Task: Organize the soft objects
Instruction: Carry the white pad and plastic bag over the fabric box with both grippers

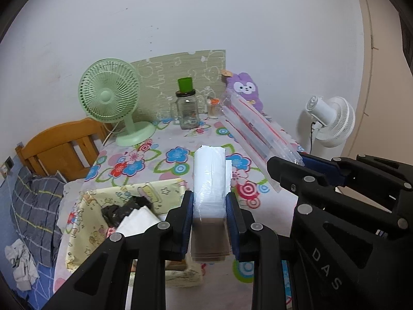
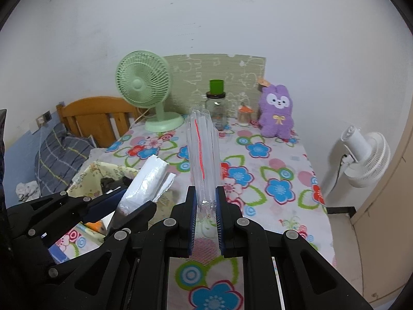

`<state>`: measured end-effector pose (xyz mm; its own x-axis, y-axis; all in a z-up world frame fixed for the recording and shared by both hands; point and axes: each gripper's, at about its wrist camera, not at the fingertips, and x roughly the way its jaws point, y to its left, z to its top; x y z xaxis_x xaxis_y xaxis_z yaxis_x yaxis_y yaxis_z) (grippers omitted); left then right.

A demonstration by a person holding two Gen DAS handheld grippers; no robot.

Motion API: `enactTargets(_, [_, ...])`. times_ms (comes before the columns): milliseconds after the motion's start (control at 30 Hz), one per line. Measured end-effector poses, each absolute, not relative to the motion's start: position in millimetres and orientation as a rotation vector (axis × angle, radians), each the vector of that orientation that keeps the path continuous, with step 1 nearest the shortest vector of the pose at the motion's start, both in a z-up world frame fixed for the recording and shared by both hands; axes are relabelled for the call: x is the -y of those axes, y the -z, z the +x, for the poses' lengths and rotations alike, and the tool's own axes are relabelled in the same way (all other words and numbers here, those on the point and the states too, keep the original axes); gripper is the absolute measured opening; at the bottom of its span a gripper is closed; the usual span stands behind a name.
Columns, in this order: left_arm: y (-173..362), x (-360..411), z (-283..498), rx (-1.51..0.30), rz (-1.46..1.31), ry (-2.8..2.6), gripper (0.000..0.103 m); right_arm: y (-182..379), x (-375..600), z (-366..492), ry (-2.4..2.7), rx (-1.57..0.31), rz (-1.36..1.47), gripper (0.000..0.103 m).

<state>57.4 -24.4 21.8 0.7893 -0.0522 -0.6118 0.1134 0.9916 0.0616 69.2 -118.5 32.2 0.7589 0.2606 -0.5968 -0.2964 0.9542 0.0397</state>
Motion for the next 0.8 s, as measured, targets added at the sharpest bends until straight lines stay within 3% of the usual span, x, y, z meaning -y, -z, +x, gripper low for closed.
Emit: enactTargets(800, [6.3,-52.1,71.8,-0.703,0.078,0.002,0.024,-6.4,33.2,96.6,-0.474,-0.702,-0.110,0.016])
